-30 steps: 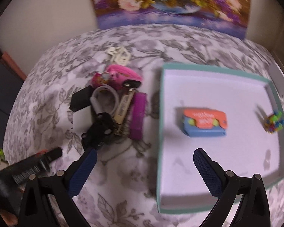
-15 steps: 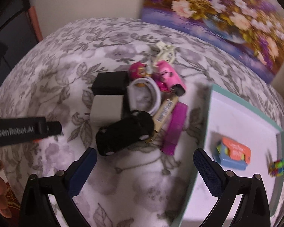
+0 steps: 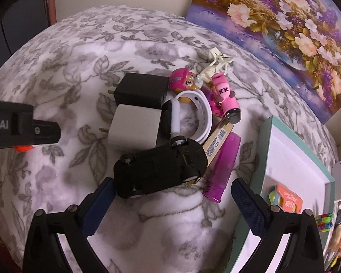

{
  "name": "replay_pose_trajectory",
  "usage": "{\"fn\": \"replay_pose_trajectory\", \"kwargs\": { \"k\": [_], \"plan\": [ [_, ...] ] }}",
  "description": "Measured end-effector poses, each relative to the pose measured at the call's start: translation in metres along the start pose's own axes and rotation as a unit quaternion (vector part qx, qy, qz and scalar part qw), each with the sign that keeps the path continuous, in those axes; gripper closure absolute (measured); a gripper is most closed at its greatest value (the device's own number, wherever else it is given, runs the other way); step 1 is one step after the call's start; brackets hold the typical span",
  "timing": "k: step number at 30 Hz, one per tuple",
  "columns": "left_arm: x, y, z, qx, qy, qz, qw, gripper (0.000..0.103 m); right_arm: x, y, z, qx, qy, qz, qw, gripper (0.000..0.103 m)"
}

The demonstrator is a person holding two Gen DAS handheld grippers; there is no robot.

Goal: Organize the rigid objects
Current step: 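Hold the red glue bottle in the left tool while the right tool reaches for the black toy car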

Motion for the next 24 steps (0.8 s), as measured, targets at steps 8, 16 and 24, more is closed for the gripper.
{"fn": "replay_pose_trajectory", "kwargs": {
  "k": [8,16,24],
  "plan": [
    [0.000,0.001,-0.002,0.000,0.002,-0.005,1.0000,0.024,-0.005,0.005,-0.001,0.004,0.012,0.002,1.000,0.015],
    [0.004,0.001,-0.001,0.001,0.000,-0.015,0.9999,0.024,-0.004,0.006,0.005,0.010,0.012,0.004,1.000,0.042],
    [0.006,0.000,0.000,0.001,-0.003,-0.017,0.9998,0.024,0.004,0.006,0.007,0.013,0.036,-0.018,0.999,0.050]
  ]
}}
Point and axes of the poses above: each gripper's, at about its wrist camera, not at the fingertips, and z roughly against the way its jaws point, x to its right, y to its top, the point moved 7 cm from there along -z, roughly the way its jaws point, and after that the axes turned 1 degree about -x, right-handed, at the moved point
